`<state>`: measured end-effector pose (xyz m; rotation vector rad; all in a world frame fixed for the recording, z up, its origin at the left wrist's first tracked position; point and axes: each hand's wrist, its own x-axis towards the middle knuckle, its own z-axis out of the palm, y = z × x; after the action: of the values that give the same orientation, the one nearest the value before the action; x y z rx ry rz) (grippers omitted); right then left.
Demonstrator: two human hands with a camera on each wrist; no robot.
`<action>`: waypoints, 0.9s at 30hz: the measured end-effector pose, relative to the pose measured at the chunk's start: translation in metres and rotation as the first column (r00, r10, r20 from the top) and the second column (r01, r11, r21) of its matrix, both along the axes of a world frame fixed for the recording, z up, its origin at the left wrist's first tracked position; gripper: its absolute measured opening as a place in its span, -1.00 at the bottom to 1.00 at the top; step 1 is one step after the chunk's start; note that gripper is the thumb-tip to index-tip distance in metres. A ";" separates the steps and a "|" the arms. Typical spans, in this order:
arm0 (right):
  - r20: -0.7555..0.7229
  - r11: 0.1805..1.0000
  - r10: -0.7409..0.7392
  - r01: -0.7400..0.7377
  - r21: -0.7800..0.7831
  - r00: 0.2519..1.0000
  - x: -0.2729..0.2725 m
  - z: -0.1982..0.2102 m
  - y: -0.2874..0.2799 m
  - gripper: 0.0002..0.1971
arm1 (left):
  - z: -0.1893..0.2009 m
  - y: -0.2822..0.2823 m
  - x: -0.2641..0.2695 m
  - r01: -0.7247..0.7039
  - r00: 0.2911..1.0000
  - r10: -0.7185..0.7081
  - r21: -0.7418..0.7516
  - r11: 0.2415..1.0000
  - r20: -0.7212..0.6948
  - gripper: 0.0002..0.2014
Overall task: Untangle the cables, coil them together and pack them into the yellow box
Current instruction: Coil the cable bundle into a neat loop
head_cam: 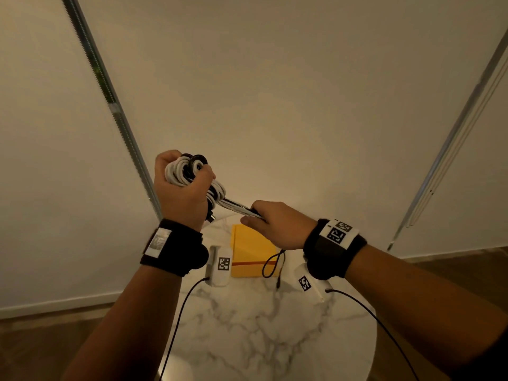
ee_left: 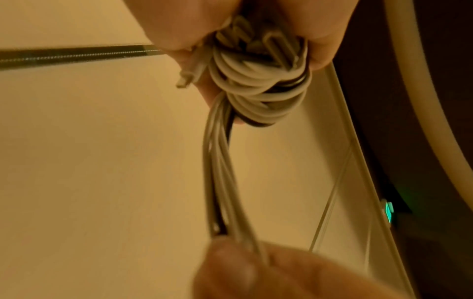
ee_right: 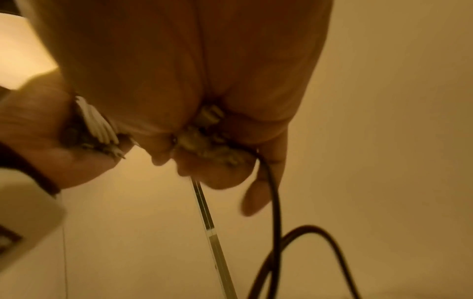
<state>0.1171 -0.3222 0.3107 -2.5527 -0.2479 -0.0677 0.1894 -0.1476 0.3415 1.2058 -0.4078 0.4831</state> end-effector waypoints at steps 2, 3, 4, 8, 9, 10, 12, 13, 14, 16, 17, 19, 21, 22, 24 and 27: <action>0.043 0.985 0.031 -0.024 -0.171 0.999 -0.003 0.013 0.001 -0.59 | -0.003 0.004 0.001 -0.055 0.989 0.026 0.196 0.979 0.145 -0.59; 0.075 0.955 0.052 -0.028 -0.295 0.996 -0.004 0.022 0.001 -0.59 | -0.005 0.004 0.000 -0.069 0.980 0.008 0.301 0.951 0.200 -0.58; 0.112 0.902 0.082 -0.025 -0.432 0.990 -0.005 0.033 0.000 -0.60 | -0.007 0.005 -0.001 -0.073 0.972 -0.023 0.392 0.917 0.236 -0.59; 0.213 0.669 0.309 -0.053 -0.742 0.927 -0.005 0.076 -0.008 -0.59 | -0.007 0.006 -0.005 0.011 0.961 -0.176 0.612 0.791 0.211 -0.72; 0.222 0.657 0.349 -0.069 -0.751 0.910 -0.005 0.083 -0.010 -0.58 | -0.004 0.005 -0.006 0.075 0.964 -0.216 0.626 0.776 0.153 -0.74; 0.232 0.663 0.377 -0.086 -0.744 0.897 -0.005 0.089 -0.012 -0.57 | -0.001 0.006 -0.006 0.146 0.962 -0.257 0.624 0.768 0.092 -0.76; 0.257 0.702 0.402 -0.116 -0.703 0.879 -0.006 0.097 -0.016 -0.57 | 0.002 0.008 -0.007 0.266 0.941 -0.339 0.609 0.747 0.005 -0.78; 0.268 0.717 0.415 -0.131 -0.684 0.870 -0.006 0.099 -0.018 -0.58 | 0.001 0.009 -0.007 0.310 0.928 -0.371 0.604 0.734 -0.026 -0.78; 0.277 0.723 0.434 -0.148 -0.674 0.858 -0.006 0.100 -0.019 -0.59 | 0.000 0.009 -0.008 0.353 0.915 -0.400 0.593 0.724 -0.057 -0.77; 0.274 0.727 0.454 -0.175 -0.664 0.848 -0.008 0.101 -0.021 -0.58 | -0.006 0.009 -0.010 0.455 0.878 -0.461 0.526 0.718 -0.130 -0.69; 0.262 0.724 0.453 -0.180 -0.666 0.852 -0.008 0.102 -0.021 -0.56 | -0.009 0.009 -0.012 0.500 0.858 -0.488 0.484 0.718 -0.163 -0.65; 0.229 0.704 0.456 -0.191 -0.684 0.860 -0.010 0.105 -0.020 -0.53 | -0.015 0.006 -0.016 0.573 0.816 -0.539 0.415 0.706 -0.209 -0.63; 0.209 0.696 0.467 -0.211 -0.687 0.859 -0.011 0.105 -0.017 -0.53 | -0.019 0.003 -0.019 0.651 0.758 -0.600 0.349 0.674 -0.257 -0.63; 0.219 0.711 0.473 -0.222 -0.668 0.854 -0.011 0.105 -0.017 -0.55 | -0.021 0.001 -0.021 0.703 0.711 -0.644 0.298 0.645 -0.283 -0.64; 0.276 0.768 0.477 -0.244 -0.592 0.834 -0.011 0.105 -0.018 -0.60 | -0.021 -0.002 -0.028 0.826 0.558 -0.766 0.127 0.549 -0.318 -0.68; 0.338 0.826 0.464 -0.261 -0.500 0.819 -0.008 0.107 -0.017 -0.65 | -0.020 -0.005 -0.037 0.917 0.336 -0.892 -0.109 0.383 -0.302 -0.65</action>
<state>0.1095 -0.3397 0.4177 -2.8377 -1.0530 -0.5090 0.1522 -0.1525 0.3212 0.9058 -0.7587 -0.7470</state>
